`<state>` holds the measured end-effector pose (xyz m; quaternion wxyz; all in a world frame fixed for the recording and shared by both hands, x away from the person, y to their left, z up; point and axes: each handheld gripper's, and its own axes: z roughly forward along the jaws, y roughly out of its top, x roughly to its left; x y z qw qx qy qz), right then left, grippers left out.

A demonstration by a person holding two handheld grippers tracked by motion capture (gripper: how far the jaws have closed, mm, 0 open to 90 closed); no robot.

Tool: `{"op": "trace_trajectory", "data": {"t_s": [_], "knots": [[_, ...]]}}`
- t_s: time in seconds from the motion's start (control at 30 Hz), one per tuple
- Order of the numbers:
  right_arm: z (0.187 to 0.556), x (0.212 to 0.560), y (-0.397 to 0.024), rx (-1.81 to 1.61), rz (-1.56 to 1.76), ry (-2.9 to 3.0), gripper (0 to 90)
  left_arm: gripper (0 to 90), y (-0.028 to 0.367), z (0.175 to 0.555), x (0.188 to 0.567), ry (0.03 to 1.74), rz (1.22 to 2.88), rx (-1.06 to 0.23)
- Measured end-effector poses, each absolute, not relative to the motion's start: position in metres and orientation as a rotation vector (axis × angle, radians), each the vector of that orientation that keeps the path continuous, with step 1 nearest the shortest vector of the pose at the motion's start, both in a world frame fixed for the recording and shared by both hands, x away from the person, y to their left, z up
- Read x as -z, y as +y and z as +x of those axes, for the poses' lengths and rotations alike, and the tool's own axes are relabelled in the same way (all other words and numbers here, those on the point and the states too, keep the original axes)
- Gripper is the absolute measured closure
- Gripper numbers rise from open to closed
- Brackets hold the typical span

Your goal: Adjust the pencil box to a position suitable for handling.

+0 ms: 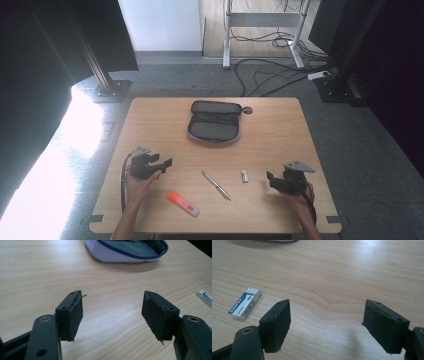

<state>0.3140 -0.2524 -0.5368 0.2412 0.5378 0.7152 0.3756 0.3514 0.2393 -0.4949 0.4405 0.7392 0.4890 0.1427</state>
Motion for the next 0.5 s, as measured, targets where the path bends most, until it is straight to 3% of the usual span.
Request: {"op": "trace_trajectory", "data": {"t_s": [0.5], "knots": [[0.321,0.529,-0.241,-1.059,1.458,1.958,22.4,34.8,0.233,0.379,0.480,1.227,1.813,-0.354]]}}
